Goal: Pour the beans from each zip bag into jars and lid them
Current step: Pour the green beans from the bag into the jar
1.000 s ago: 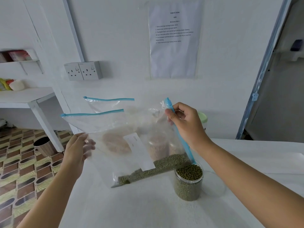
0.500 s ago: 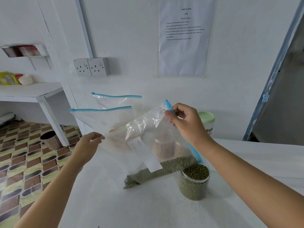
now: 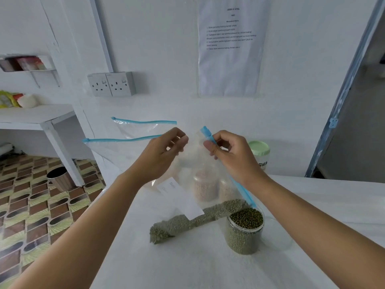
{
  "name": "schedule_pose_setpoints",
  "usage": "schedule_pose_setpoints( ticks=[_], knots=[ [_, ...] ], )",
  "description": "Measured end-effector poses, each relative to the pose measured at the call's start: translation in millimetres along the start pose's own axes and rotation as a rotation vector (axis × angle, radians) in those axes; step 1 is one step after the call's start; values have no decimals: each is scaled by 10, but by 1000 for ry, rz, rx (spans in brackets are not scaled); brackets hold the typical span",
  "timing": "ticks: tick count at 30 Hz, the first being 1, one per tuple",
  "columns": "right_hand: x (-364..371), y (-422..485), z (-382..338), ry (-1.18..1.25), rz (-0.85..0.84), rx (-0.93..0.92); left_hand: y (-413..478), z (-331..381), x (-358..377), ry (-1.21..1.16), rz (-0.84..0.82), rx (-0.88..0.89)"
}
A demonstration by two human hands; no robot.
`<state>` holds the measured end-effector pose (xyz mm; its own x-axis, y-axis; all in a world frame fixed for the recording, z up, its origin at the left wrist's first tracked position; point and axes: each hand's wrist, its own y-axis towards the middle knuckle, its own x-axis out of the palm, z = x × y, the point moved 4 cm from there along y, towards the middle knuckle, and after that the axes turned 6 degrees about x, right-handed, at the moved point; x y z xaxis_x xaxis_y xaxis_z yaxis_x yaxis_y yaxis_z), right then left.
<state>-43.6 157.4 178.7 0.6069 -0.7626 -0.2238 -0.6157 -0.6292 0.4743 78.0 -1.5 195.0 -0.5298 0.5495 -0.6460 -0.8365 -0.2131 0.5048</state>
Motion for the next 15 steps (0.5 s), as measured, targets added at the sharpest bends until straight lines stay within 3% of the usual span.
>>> schedule_pose_setpoints(
  ticks=[7, 15],
  knots=[
    [-67, -94, 5, -27, -91, 0, 181, 79, 106, -61, -42, 54],
    [-158, -156, 82, -18, -69, 1, 247, 191, 127, -71, -4, 121]
  ],
)
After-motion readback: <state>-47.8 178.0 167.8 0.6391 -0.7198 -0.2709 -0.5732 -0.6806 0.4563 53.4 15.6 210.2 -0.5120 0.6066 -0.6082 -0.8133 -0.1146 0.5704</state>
